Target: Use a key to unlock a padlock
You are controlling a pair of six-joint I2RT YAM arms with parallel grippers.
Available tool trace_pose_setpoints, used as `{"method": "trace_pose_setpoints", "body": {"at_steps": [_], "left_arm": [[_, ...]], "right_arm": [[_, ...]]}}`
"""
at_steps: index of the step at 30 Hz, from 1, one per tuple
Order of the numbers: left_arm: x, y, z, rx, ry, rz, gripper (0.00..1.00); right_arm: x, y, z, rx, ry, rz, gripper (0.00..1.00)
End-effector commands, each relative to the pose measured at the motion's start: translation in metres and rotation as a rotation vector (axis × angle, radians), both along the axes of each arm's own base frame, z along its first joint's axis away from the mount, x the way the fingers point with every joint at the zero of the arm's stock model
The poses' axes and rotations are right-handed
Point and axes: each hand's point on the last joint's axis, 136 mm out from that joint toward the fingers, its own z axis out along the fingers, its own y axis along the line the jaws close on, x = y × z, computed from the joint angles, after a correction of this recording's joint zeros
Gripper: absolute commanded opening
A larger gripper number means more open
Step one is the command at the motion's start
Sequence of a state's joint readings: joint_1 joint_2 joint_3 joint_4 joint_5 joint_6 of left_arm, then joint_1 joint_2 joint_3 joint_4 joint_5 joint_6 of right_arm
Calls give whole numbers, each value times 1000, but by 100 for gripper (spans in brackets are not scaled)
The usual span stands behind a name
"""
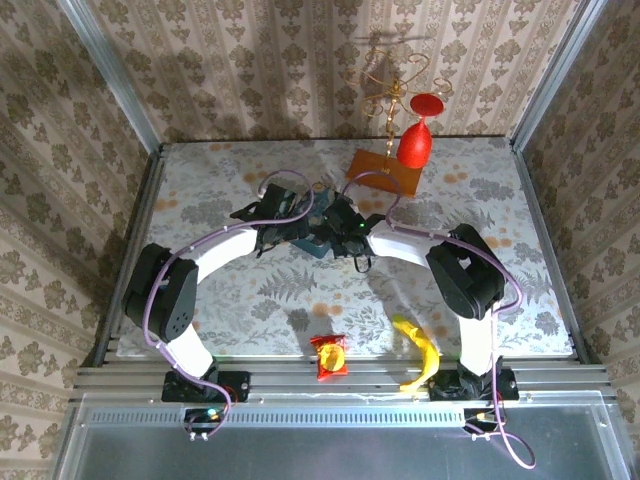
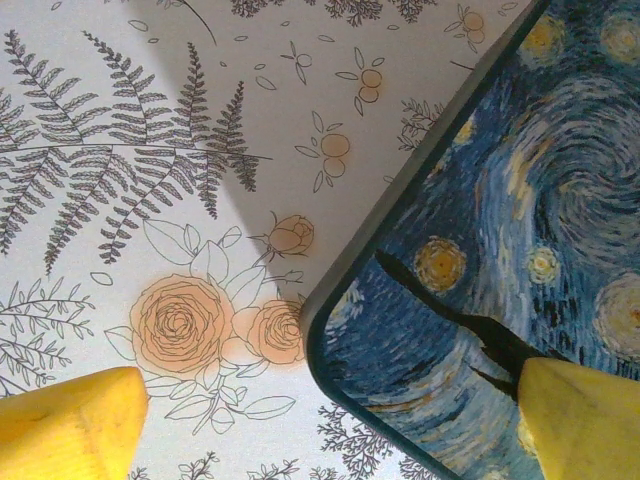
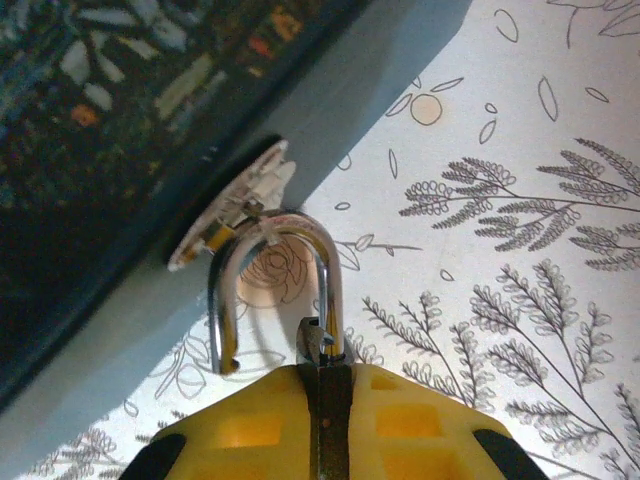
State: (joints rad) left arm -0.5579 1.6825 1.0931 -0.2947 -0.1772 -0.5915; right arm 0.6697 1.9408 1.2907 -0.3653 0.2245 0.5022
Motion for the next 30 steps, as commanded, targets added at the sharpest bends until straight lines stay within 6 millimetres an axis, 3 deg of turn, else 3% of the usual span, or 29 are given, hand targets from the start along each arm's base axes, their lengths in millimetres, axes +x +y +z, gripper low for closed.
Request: {"method": "trace_pose_setpoints", "body": {"at_steps": [1,11,30], "left_arm": [[-17,25,-26,78,95,25,92],[-9,47,-18,80,75,74,92],[-15,45,-20,39,85,74,92]], "right_arm": [[-10,-6,24,-1,-6,46,8],[-40,-3,29,168,68,162,4],[-19,6,21,466,85,-19,3]]}}
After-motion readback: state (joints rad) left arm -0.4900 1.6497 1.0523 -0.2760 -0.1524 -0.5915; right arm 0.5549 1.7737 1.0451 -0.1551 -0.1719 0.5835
